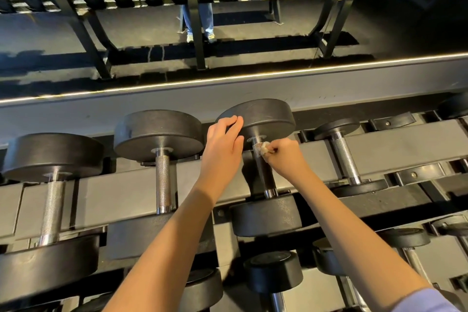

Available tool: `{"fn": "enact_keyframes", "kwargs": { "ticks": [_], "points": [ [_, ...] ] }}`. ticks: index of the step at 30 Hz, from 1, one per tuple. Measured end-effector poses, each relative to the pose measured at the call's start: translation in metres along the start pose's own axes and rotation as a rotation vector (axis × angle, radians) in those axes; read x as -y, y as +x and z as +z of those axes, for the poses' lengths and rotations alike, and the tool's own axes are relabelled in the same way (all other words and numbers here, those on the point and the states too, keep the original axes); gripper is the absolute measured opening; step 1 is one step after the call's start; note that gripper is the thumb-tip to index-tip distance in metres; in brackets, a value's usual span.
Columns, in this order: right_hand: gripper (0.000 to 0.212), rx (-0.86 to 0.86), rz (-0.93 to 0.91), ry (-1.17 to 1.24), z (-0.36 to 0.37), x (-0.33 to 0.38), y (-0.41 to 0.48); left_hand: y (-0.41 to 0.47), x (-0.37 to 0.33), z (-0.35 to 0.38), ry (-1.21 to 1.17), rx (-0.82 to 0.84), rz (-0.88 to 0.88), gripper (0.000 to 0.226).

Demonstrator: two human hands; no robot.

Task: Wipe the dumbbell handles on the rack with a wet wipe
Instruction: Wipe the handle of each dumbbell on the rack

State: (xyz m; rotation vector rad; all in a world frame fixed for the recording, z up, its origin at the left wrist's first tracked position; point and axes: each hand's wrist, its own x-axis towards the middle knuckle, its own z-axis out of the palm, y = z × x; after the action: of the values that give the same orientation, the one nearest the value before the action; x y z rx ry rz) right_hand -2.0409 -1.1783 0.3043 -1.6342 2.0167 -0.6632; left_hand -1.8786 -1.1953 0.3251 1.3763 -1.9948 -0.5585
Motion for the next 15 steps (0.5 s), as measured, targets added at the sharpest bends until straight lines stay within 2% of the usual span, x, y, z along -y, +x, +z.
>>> {"fn": "enact_keyframes", "kwargs": {
  "ticks": [3, 5, 8, 12, 14, 15],
  "points": [
    [0.028, 0.125, 0.06, 0.055, -0.006, -0.005, -0.008, 0.0, -0.001, 0.002, -0.001, -0.006, -0.007, 0.044],
    [0.023, 0.173, 0.111, 0.11, -0.006, -0.01, -0.01, 0.0, 0.0, 0.002, 0.001, -0.007, -0.008, 0.045],
    [0.017, 0.083, 0.19, 0.244, -0.002, -0.008, -0.001, 0.0, 0.001, 0.003, 0.009, -0.006, -0.002, 0.045],
    [0.017, -0.075, 0.195, 0.246, -0.001, 0.001, 0.013, 0.001, 0.0, 0.003, 0.013, -0.003, -0.005, 0.045],
    [0.011, -0.03, 0.189, 0.229, -0.003, 0.001, 0.011, 0.0, 0.0, 0.003, 0.005, -0.005, -0.013, 0.044],
    [0.014, 0.031, 0.202, 0.23, -0.007, 0.001, 0.007, -0.001, 0.0, 0.003, 0.002, -0.006, -0.014, 0.044]
  ]
}}
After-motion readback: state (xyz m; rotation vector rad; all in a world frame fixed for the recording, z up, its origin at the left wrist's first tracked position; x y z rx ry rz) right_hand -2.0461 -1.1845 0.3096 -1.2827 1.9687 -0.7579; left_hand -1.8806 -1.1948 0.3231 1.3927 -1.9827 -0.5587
